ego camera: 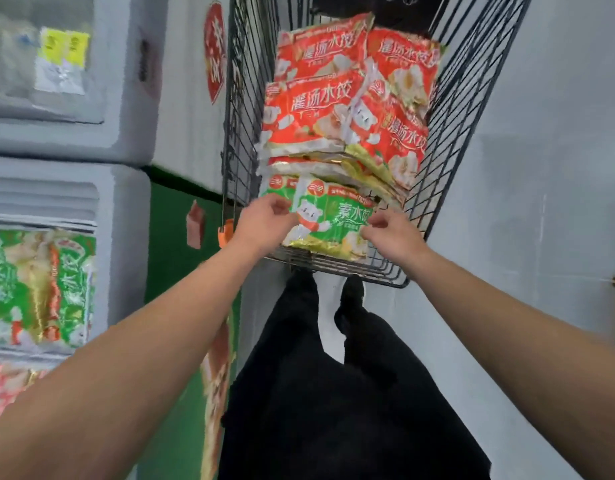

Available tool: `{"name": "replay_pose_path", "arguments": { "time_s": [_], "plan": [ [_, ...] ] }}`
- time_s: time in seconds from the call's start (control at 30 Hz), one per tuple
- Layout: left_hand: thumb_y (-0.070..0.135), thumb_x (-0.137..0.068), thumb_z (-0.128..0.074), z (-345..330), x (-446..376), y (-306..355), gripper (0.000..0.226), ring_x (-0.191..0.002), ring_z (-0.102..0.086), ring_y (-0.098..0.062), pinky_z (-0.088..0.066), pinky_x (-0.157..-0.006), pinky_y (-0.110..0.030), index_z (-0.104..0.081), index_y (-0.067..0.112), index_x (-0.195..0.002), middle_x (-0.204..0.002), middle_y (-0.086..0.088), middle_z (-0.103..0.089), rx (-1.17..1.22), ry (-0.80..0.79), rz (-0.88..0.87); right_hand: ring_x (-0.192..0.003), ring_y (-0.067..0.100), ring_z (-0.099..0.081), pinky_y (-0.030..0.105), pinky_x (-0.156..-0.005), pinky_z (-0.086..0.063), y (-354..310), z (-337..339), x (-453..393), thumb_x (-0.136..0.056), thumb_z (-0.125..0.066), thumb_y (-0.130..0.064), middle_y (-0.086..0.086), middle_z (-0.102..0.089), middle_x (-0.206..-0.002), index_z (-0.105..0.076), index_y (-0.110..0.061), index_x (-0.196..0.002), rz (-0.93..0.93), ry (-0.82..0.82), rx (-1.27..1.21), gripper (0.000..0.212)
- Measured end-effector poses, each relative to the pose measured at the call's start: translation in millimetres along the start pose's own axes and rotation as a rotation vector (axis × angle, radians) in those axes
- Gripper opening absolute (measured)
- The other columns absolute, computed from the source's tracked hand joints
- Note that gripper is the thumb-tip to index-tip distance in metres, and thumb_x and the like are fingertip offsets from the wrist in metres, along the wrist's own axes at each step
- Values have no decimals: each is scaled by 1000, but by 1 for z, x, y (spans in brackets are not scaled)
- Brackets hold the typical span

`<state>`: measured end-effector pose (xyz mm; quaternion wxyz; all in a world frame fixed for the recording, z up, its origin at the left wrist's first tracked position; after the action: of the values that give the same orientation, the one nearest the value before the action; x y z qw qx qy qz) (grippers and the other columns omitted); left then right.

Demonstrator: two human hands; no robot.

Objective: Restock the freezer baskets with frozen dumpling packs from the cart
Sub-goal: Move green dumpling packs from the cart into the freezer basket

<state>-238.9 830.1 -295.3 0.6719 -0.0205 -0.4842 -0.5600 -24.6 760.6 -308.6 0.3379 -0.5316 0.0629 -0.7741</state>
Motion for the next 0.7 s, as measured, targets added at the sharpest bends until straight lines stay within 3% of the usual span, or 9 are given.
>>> {"name": "replay_pose_path", "arguments": {
  "time_s": [0.27,0.33,0.43,0.5,0.6,0.63,0.7],
  "plan": [
    [26,-93,-63,-28,-98,-16,47,-121,-57,-28,-44,-96,-33,-54,8,-135,-131,-10,-61,-128,-56,143,-115,23,-57,38,-102,-45,14,-28,-66,-91,-61,-28,4,-61,-127,-58,-14,-130,-222,41,-145,41],
    [28,-94,-62,-42,-117,-27,49,-118,-57,-31,-44,-89,-33,-51,5,-136,-130,-13,-60,-154,-67,189,-115,23,-57,38,-102,-45,24,-36,-78,-91,-62,-28,4,-61,-128,-58,-14,-130,-272,53,-190,42],
    [24,-96,-57,-65,-135,-41,44,-105,-58,-32,-41,-77,-33,-46,2,-133,-123,-15,-61,-156,-66,221,-110,22,-58,35,-94,-46,36,-51,-94,-91,-60,-26,5,-58,-132,-54,-12,-134,-333,57,-245,45],
    [22,-97,-53,-81,-143,-48,40,-103,-60,-33,-46,-79,-36,-47,3,-133,-121,-15,-62,-143,-69,248,-91,13,-57,29,-80,-43,44,-60,-105,-92,-60,-25,5,-57,-131,-52,-13,-135,-373,73,-283,46],
    [18,-97,-52,-90,-152,-53,21,-92,-61,-30,-50,-74,-37,-58,5,-113,-106,-12,-66,-164,-41,221,-84,7,-52,22,-64,-37,55,-68,-120,-92,-58,-27,3,-52,-136,-49,-18,-137,-429,126,-335,47],
    [15,-97,-53,-91,-157,-55,11,-82,-58,-26,-45,-64,-34,-59,7,-99,-94,-7,-64,-184,-28,204,-93,12,-53,22,-68,-39,58,-70,-127,-92,-57,-28,2,-50,-139,-48,-19,-139,-449,140,-347,49],
    [12,-95,-53,-87,-160,-53,14,-69,-49,-20,-33,-53,-29,-53,9,-81,-78,-2,-56,-213,1,163,-117,19,-51,27,-92,-41,63,-72,-138,-93,-55,-30,2,-43,-148,-42,-21,-145,-493,171,-385,54]
  ]
}}
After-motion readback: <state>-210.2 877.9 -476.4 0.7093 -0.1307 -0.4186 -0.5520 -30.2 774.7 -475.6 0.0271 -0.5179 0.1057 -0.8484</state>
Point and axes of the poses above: each hand's wrist, its own x-axis away from the middle knuckle, its own z-axis out of the back of the hand, y = z × x, the point moved 2 cm from there along -x, towards the middle knuckle
